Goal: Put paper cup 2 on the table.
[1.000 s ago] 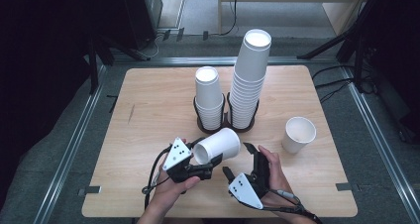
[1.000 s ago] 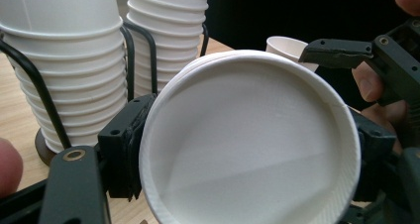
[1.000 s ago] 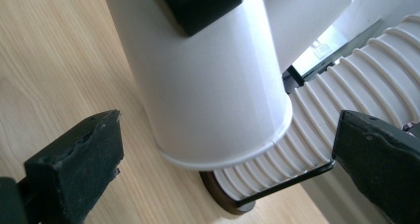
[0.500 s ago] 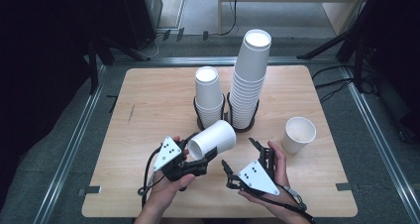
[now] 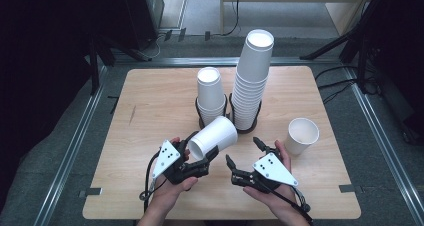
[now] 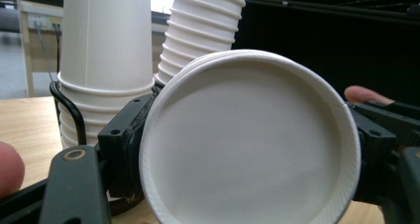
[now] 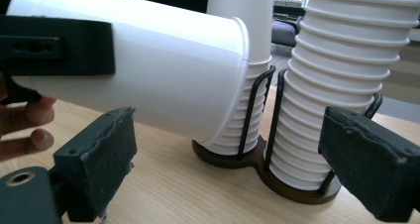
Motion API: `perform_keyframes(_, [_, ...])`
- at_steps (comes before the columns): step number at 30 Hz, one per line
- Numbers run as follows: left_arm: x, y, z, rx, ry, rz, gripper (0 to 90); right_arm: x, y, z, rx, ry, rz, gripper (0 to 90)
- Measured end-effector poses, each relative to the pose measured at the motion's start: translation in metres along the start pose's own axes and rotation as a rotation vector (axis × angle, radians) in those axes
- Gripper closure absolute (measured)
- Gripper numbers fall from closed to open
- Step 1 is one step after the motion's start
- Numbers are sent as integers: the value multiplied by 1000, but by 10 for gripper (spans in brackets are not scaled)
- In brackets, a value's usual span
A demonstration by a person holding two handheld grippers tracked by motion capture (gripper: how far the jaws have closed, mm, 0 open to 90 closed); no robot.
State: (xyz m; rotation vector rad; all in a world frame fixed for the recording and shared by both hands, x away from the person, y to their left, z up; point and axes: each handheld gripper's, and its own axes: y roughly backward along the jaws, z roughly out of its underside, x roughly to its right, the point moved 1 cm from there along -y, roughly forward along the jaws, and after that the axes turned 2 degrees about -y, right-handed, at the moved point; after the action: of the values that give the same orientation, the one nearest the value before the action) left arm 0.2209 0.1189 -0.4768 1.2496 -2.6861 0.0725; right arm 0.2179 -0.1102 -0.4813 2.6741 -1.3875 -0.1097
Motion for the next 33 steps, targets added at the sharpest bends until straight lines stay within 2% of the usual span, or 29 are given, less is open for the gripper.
perform_keyframes(3, [0,0,2,13,26,16,225,3,0,-2,8,-66,-4,88])
perform_keyframes(9, [5,-2,4,30,14,12,225,10,0,-1,30,-215,32,87])
perform_keyframes(11, [6,-2,5,43,7,9,225,13,1,-2,33,-279,22,87])
perform_keyframes(18, [7,-3,7,65,16,-6,225,11,5,-5,36,-432,-46,53])
perform_keyframes(21, [7,-2,7,81,19,-13,225,10,6,-7,38,-539,-107,31])
perform_keyframes(24, [8,-1,7,97,18,-12,225,10,6,-7,37,-641,-147,26])
perform_keyframes(25, [9,-1,8,101,17,-12,225,10,5,-7,40,-691,-160,25])
perform_keyframes(30, [10,-1,9,116,22,-10,225,7,4,-7,30,-875,-194,10])
perform_keyframes(33, [11,-1,10,118,19,-12,225,8,4,-9,33,-965,-201,0])
